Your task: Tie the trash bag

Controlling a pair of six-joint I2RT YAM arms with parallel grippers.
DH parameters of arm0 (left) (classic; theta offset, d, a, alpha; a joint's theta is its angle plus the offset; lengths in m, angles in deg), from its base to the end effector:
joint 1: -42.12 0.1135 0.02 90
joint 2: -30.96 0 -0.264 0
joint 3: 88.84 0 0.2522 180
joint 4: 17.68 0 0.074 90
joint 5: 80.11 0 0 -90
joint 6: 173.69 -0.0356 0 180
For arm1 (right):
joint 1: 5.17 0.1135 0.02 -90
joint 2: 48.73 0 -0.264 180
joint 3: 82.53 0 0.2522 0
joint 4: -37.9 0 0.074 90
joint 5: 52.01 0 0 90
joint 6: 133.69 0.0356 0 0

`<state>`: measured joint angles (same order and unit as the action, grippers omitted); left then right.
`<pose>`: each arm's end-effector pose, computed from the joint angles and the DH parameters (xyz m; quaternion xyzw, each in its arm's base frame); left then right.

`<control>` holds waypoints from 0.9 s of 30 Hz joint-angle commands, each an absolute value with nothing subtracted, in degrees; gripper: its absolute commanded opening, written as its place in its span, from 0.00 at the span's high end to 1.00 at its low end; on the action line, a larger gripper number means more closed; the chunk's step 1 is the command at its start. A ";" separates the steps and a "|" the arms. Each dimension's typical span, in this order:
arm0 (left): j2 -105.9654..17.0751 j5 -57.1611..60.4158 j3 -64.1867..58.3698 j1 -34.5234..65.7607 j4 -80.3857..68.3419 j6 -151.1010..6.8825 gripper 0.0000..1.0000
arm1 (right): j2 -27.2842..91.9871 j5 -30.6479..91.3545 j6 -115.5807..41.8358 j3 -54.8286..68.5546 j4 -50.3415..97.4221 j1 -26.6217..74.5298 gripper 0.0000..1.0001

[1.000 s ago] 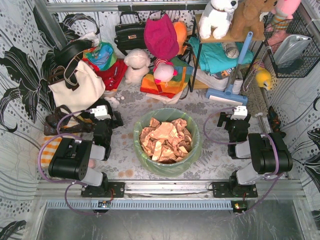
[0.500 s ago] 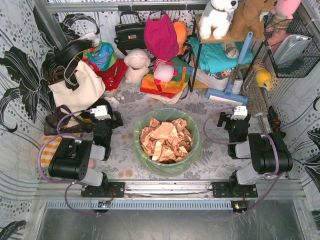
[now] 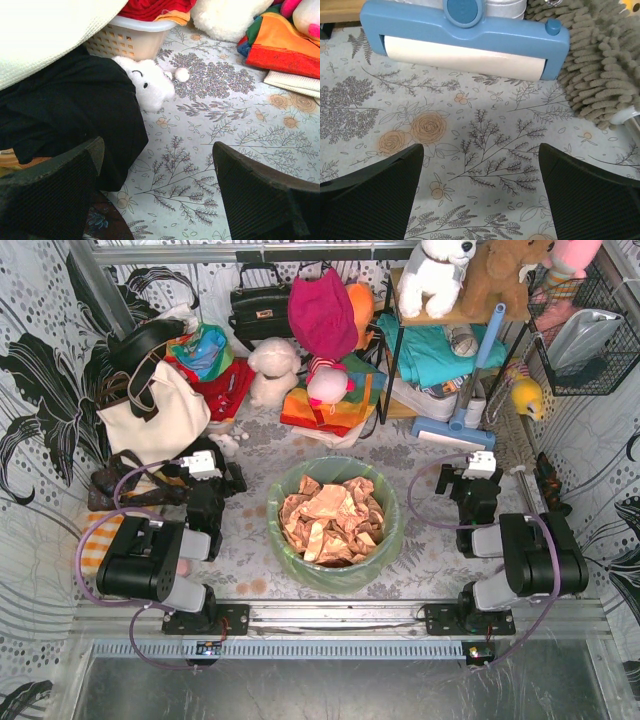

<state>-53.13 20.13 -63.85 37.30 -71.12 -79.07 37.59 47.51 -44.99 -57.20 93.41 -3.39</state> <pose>0.2305 -0.0131 0.1489 -0.0586 0.7383 0.0109 0.6718 0.2340 0.0014 0.1460 0.0360 0.7388 -0.0586 0.6704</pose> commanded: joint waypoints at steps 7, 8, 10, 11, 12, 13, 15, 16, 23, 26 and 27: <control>-41.17 28.41 -60.02 32.08 -58.50 -81.99 0.02 | 24.45 52.05 -43.19 -48.22 70.47 -3.72 0.03; -39.03 30.52 -59.03 31.21 -55.10 -81.31 0.02 | 23.07 52.17 -42.50 -46.92 67.59 -3.70 0.03; -34.53 32.65 -56.29 29.45 -48.68 -80.55 0.02 | 20.30 52.24 -40.28 -43.94 59.83 -3.69 0.03; -31.81 33.83 -54.89 28.41 -45.05 -79.96 0.02 | 18.95 51.98 -38.64 -42.43 56.03 -3.68 0.03; -30.20 35.69 -53.10 27.24 -41.27 -78.99 0.02 | 17.47 51.17 -37.18 -40.94 52.08 -3.68 0.03; -28.51 37.16 -51.19 26.28 -36.79 -77.65 0.02 | 16.14 49.92 -36.33 -39.40 48.49 -3.68 0.03; -25.93 38.72 -47.13 25.00 -28.41 -74.20 0.02 | 13.32 46.88 -34.67 -36.19 40.80 -3.68 0.03; -24.85 38.73 -45.08 24.65 -23.71 -72.33 0.02 | 12.17 44.73 -34.03 -34.46 37.16 -3.68 0.03; -23.18 30.47 -27.45 24.36 4.73 -62.93 0.02 | 6.68 33.75 -28.61 -19.89 10.17 -3.70 0.01; -23.52 20.65 -19.27 24.39 15.54 -63.48 0.02 | 5.90 29.15 -25.61 -13.14 0.70 -3.69 0.05; -23.53 18.28 -16.77 24.37 18.72 -62.71 0.02 | 5.87 27.19 -24.64 -11.06 -2.16 -3.70 0.07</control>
<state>-23.80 29.59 -25.39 24.53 0.79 -66.08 7.45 36.06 -29.82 -18.73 15.25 -3.46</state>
